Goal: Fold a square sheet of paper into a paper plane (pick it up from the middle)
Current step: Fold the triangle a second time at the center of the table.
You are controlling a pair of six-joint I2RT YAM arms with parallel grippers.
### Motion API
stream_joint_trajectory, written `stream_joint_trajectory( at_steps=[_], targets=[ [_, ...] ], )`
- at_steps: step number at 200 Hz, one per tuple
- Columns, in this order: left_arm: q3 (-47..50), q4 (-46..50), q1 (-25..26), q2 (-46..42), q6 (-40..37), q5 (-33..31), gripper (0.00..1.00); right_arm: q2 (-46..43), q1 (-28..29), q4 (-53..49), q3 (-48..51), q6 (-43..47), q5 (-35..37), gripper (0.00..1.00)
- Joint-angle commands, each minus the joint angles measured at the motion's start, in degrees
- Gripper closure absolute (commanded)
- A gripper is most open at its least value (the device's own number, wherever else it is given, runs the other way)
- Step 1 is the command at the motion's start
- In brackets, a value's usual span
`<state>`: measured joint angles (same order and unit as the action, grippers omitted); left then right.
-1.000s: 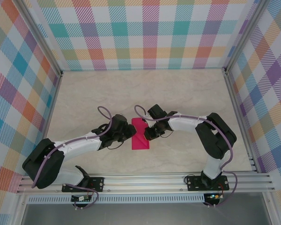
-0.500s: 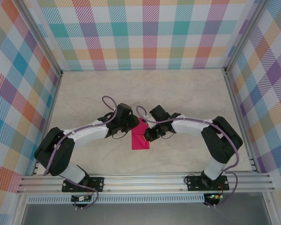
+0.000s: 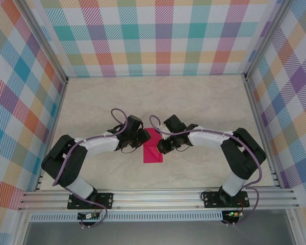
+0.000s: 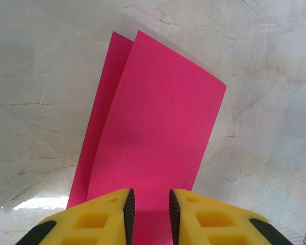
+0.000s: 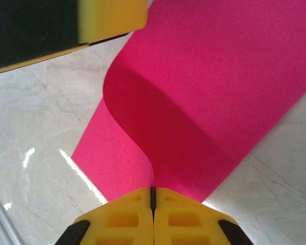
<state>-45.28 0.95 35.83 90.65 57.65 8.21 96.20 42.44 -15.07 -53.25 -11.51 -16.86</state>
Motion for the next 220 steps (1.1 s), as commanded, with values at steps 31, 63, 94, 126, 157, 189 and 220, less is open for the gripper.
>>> stream_joint_trajectory(
  at_steps=[31, 63, 94, 126, 157, 189, 220],
  targets=[
    [1.7, -0.62, 0.02, -1.95, 0.84, -0.24, 0.74, 3.59, 0.1, -1.57, -2.62, -0.62, 4.55, 0.95],
    [2.58, 2.13, 0.68, -6.83, -0.32, -3.05, 0.73, 4.53, 0.1, -2.43, -3.74, -0.71, 6.7, 0.95],
    [4.0, 3.38, 1.56, -10.89, -1.2, -3.99, 0.73, 4.59, 0.1, -2.77, -4.05, -0.55, 7.44, 0.94],
    [5.97, 2.5, 3.31, -13.3, -0.85, -3.51, 0.75, 4.83, 0.1, -3.16, -4.55, -0.22, 7.28, 0.94],
    [7.19, 0.82, 4.98, -13.95, -0.35, -2.85, 0.77, 5.32, 0.12, -3.57, -4.84, -0.18, 7.38, 0.94],
    [9.19, -3.5, 5.91, -13.27, 1.14, -1.43, 0.8, 5.79, 0.1, -3.67, -5.02, -0.17, 7.28, 0.94],
    [10.14, -7.28, 6.85, -11.17, 2.28, 0.22, 0.85, 5.92, 0.1, -3.61, -4.84, -0.45, 7.53, 0.94]
  ],
)
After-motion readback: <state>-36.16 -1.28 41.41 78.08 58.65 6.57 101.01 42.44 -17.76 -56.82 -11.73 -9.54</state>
